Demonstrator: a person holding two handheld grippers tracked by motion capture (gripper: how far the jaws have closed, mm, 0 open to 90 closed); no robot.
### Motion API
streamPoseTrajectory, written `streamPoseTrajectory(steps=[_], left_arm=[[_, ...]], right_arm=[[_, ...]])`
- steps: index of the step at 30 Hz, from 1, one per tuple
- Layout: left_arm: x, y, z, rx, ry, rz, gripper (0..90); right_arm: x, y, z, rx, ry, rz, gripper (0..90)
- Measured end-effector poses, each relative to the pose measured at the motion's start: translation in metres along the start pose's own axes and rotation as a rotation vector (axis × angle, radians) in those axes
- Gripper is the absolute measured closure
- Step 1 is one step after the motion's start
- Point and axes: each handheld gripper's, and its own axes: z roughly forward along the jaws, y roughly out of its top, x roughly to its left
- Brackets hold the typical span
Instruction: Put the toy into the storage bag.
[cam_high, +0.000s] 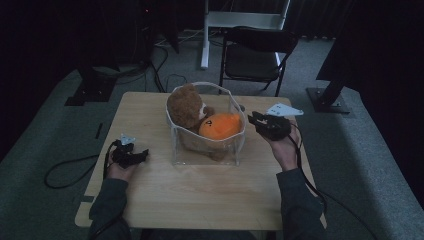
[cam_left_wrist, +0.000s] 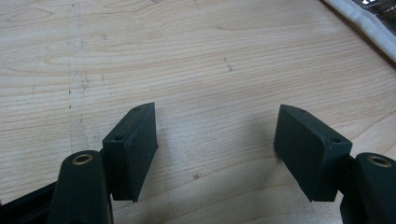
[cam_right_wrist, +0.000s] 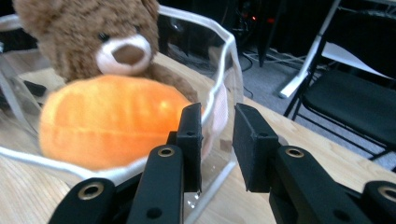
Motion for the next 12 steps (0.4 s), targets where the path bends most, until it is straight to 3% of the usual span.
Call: streamPoseTrajectory(steps=[9,12], left_arm=[[0.0,0.0,0.0,-0.001,0.001,0.0,30.6],[0.0,0.0,0.0,-0.001,0.001,0.0,30.6]], right_arm=[[-0.012,-0.025,0.006,0.04,-0.046,0.04,70.6],[-0.019,-0.037,0.011,0.066,-0.055,0.065,66.3]])
